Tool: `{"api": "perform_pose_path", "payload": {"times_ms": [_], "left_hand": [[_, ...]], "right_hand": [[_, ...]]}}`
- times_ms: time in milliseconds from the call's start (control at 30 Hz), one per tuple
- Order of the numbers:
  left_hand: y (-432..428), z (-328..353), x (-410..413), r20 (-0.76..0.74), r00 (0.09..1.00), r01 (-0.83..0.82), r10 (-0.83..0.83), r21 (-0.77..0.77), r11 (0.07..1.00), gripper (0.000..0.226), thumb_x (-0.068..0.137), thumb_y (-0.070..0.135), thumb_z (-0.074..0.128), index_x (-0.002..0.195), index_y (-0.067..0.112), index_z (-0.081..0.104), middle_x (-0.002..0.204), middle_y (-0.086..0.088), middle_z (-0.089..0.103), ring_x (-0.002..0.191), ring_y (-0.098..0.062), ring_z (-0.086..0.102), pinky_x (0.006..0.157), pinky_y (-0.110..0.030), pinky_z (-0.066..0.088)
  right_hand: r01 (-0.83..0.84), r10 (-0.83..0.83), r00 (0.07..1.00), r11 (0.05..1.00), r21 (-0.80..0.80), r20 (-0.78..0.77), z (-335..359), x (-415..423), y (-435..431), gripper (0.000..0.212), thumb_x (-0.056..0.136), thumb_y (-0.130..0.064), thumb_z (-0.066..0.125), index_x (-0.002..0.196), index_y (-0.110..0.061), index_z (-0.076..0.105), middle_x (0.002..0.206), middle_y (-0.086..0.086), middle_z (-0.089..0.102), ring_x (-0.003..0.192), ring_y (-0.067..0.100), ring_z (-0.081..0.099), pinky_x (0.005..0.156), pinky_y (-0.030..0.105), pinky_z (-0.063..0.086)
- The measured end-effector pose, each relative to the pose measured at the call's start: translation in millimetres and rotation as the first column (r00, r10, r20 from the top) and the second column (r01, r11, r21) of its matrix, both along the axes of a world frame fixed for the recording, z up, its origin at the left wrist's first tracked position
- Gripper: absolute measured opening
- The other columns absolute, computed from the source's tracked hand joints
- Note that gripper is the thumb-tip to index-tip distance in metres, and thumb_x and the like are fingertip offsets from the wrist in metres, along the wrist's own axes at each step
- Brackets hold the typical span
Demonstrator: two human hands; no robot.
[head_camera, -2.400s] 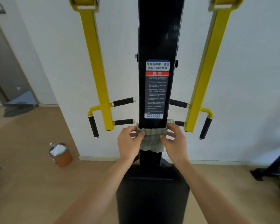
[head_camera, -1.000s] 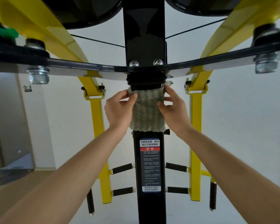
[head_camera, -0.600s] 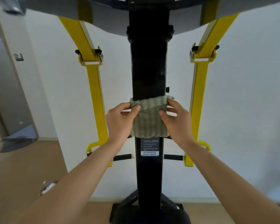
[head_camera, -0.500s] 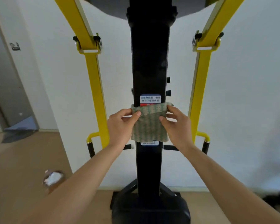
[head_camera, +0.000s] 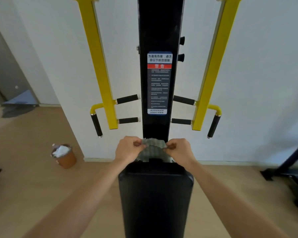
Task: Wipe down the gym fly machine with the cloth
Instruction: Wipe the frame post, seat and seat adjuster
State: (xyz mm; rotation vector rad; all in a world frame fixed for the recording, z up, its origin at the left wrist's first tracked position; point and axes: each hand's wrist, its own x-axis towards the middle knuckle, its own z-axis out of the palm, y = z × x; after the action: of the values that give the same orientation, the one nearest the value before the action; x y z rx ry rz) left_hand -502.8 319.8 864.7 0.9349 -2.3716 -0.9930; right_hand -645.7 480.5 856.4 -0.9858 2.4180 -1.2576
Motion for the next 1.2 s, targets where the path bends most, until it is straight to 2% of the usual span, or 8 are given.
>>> {"api": "perform_pose_path", "payload": {"times_ms": [167, 333, 467, 600, 800, 967, 1067, 1200], "left_hand": [[0, -13, 4, 0.169, 0.962, 0.192, -0.216, 0.149, 0.970, 0.021, 0.085, 0.029, 0.080, 0.106, 0.025, 0.078, 0.088, 0.003, 0.074, 0.086, -0.017, 0.070, 0.081, -0.033, 0.055], [0, -19, -7, 0.223, 0.934, 0.259, -0.281, 0.122, 0.958, 0.021, 0.083, 0.037, 0.081, 0.101, 0.028, 0.080, 0.089, 0.009, 0.073, 0.086, -0.011, 0.067, 0.074, -0.025, 0.050], [3, -17, -22, 0.289, 0.900, 0.330, -0.326, 0.035, 0.943, 0.018, 0.079, 0.041, 0.083, 0.092, 0.028, 0.081, 0.082, 0.012, 0.072, 0.080, -0.010, 0.067, 0.071, -0.027, 0.051], [16, -19, -27, 0.288, 0.910, 0.321, -0.300, -0.028, 0.947, 0.014, 0.082, 0.041, 0.080, 0.087, 0.028, 0.080, 0.079, 0.008, 0.073, 0.075, -0.012, 0.067, 0.074, -0.036, 0.056], [48, -13, -31, -0.159, 0.983, -0.100, 0.087, -0.076, 0.992, 0.012, 0.086, 0.034, 0.078, 0.094, 0.027, 0.075, 0.080, 0.018, 0.067, 0.076, 0.004, 0.061, 0.066, -0.009, 0.041], [91, 2, -50, -0.404, 0.866, -0.375, 0.294, -0.135, 0.917, 0.008, 0.088, 0.031, 0.076, 0.090, 0.025, 0.071, 0.074, 0.009, 0.061, 0.070, -0.005, 0.057, 0.064, -0.021, 0.041], [104, 27, -55, -0.510, 0.787, -0.376, 0.346, 0.047, 0.925, 0.006, 0.090, 0.029, 0.072, 0.096, 0.027, 0.071, 0.079, 0.009, 0.069, 0.076, -0.012, 0.068, 0.073, -0.038, 0.058], [99, 70, -52, -0.618, 0.731, -0.200, 0.291, 0.213, 0.956, 0.015, 0.089, 0.028, 0.074, 0.099, 0.038, 0.069, 0.095, 0.011, 0.074, 0.093, -0.012, 0.073, 0.083, -0.044, 0.062]], "right_hand": [[-0.254, 0.264, 0.964, 0.931, 0.264, -0.004, -7, 5, -5, 0.010, 0.087, -0.017, 0.076, 0.094, -0.015, 0.081, 0.088, 0.008, 0.075, 0.081, 0.022, 0.067, 0.078, 0.033, 0.052], [-0.215, 0.194, 0.976, 0.929, 0.303, 0.097, -4, -2, -5, 0.005, 0.083, -0.015, 0.078, 0.085, -0.018, 0.082, 0.084, 0.004, 0.075, 0.076, 0.011, 0.063, 0.068, 0.021, 0.049], [-0.180, 0.130, 0.978, 0.924, 0.338, 0.166, -3, -12, 2, 0.021, 0.082, -0.013, 0.075, 0.070, -0.030, 0.076, 0.078, -0.007, 0.071, 0.077, 0.009, 0.063, 0.069, 0.022, 0.046], [-0.129, 0.090, 0.969, 0.978, 0.162, 0.230, -18, -21, 18, 0.020, 0.083, -0.004, 0.073, 0.074, -0.022, 0.077, 0.073, -0.003, 0.071, 0.073, 0.012, 0.063, 0.075, 0.028, 0.052], [0.107, 0.067, 0.860, 0.945, -0.309, 0.505, -37, -35, 43, 0.009, 0.088, -0.004, 0.074, 0.089, -0.012, 0.072, 0.083, 0.003, 0.073, 0.072, 0.016, 0.073, 0.063, 0.028, 0.060], [0.131, 0.105, 0.884, 0.879, -0.458, 0.455, -14, -56, 37, 0.013, 0.088, 0.000, 0.071, 0.092, -0.013, 0.070, 0.091, 0.008, 0.072, 0.070, 0.015, 0.073, 0.065, 0.030, 0.061], [0.048, 0.185, 0.910, 0.842, -0.537, 0.372, 16, -55, 24, 0.019, 0.086, 0.000, 0.071, 0.098, -0.015, 0.073, 0.093, 0.004, 0.075, 0.087, 0.019, 0.074, 0.080, 0.033, 0.060], [-0.115, 0.347, 0.897, 0.781, -0.614, 0.273, 64, -48, 10, 0.024, 0.088, -0.012, 0.068, 0.107, -0.024, 0.076, 0.098, -0.005, 0.078, 0.094, 0.011, 0.073, 0.077, 0.019, 0.055]]}}
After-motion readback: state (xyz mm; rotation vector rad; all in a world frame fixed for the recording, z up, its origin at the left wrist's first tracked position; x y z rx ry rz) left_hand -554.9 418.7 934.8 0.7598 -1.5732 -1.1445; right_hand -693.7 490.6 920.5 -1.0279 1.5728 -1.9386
